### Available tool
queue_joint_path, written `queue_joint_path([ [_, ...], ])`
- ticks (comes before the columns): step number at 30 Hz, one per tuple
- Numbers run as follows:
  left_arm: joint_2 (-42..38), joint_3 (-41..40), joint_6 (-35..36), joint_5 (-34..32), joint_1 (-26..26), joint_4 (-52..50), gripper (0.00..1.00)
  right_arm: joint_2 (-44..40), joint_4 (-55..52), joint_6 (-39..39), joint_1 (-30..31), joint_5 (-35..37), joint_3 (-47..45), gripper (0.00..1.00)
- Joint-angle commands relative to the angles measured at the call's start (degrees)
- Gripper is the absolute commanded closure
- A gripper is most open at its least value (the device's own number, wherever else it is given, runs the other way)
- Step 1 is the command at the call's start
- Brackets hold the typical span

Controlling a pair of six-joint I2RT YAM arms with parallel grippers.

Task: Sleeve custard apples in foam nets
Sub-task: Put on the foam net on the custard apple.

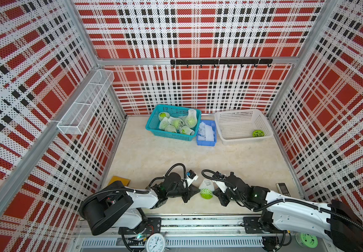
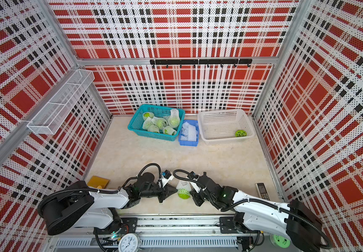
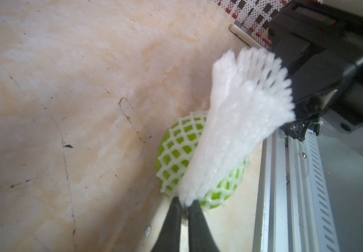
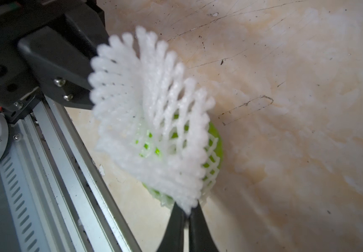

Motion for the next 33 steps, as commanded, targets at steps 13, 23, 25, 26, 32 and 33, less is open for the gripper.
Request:
queue_joint_path([
  [13,0.2,1.7,1.1,0.9,0.0,-0.3,0.49,0.0,1.0,-1.2,0.4,-0.2,0.4,0.77],
  [23,0.8,2.5,1.2,3.1,-0.1,-0.3,0.47,-0.1,2.2,-1.4,0.4,-1.2,0.4,0.7],
  [25,0.9,2.7,1.3,3.2,-0.1,-0.4,0.47,-0.8,2.3,-1.3,0.4,-1.7,0.3,0.69],
  [26,0.9,2.7,1.3,3.2,-0.1,-0.4,0.47,-1.2,2.2,-1.3,0.4,-1.9,0.3,0.68],
  [32,0.7,2.7,1.2,2.7,-0.2,-0.4,0.47,-4.8,2.2,-1.3,0.3,-3.1,-0.1,0.61],
  [33,0.8,2.7,1.2,2.7,-0.3,-0.4,0.47,-5.4,2.3,-1.2,0.3,-3.2,-0.1,0.59],
])
